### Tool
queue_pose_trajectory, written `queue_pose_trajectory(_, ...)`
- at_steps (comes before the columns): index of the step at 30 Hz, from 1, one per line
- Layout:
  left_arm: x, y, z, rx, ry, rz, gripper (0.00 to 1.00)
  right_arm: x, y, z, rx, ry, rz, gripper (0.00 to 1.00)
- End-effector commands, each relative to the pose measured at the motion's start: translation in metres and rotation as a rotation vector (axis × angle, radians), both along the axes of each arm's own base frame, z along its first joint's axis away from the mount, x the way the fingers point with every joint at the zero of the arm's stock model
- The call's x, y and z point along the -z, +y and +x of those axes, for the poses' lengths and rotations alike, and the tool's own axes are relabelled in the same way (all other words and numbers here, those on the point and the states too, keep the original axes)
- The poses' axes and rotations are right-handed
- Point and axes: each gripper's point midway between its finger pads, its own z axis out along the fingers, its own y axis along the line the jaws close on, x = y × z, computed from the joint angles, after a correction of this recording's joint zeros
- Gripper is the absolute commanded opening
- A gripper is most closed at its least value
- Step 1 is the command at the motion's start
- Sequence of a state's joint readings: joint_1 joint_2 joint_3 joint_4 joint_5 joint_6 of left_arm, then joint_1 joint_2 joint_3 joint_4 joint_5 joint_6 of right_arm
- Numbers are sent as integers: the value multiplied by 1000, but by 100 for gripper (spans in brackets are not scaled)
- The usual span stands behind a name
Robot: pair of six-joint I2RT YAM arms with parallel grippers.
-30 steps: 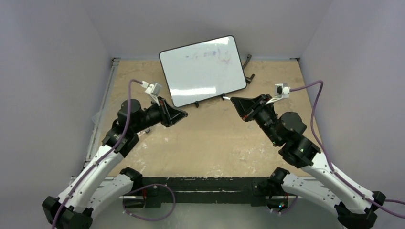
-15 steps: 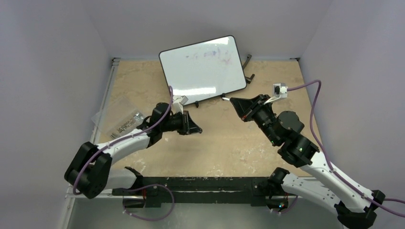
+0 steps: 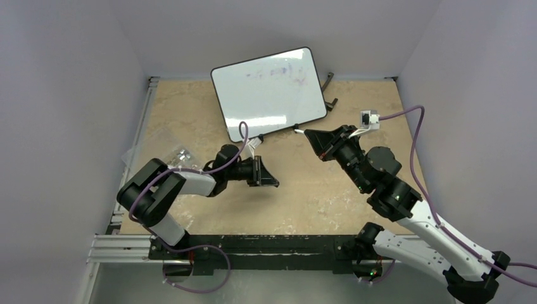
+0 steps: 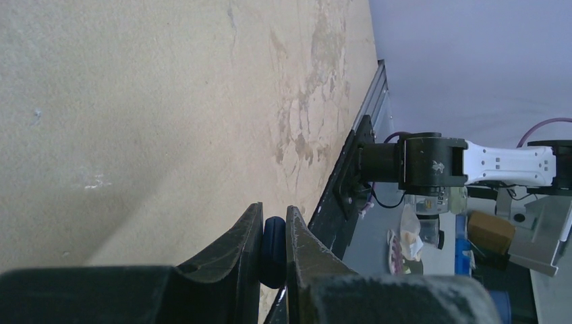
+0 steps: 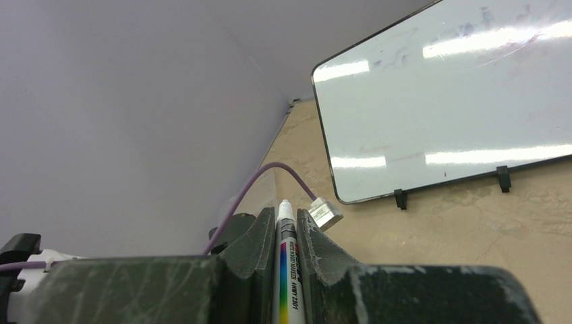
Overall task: Write a sentence on the whiteboard
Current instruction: Place the pen cap at the center of the board.
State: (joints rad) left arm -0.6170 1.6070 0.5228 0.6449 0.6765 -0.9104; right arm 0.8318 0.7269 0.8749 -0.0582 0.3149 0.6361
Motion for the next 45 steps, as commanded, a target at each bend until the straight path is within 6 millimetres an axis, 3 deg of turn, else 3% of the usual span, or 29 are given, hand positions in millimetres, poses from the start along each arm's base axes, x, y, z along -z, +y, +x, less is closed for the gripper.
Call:
queue_pose_trajectory(1, -16, -14, -1, 42, -62, -75, 0, -10, 0, 0, -3, -34, 8, 0)
queue_pose_trajectory(8, 4, -12, -3, 29, -55, 25, 0, -6, -8, 1, 34, -15, 16, 0)
queue_pose_trajectory(14, 21, -10, -3, 11, -41, 91, 14, -5, -9, 1, 39, -9, 16, 0)
queue_pose_trajectory(18, 32, -6, -2, -2, -31, 139, 28, -5, -9, 1, 39, -7, 16, 0)
queue_pose_trajectory(25, 31, -2, -3, -10, -59, 151, 49, -4, -9, 1, 38, -6, 16, 0)
queue_pose_trajectory(30, 21, 7, -4, -24, -97, 187, 53, -5, -9, 0, 38, -7, 15, 0)
queue_pose_trajectory(34, -4, 22, -4, -33, -191, 248, 55, -5, -12, 0, 46, -9, 12, 0)
queue_pose_trajectory(40, -81, 45, 16, -70, -401, 374, 58, -1, -18, 2, 77, -5, -19, 0)
queue_pose_trajectory(45, -140, 40, 48, -136, -473, 352, 60, 0, -19, 4, 85, -2, -33, 0)
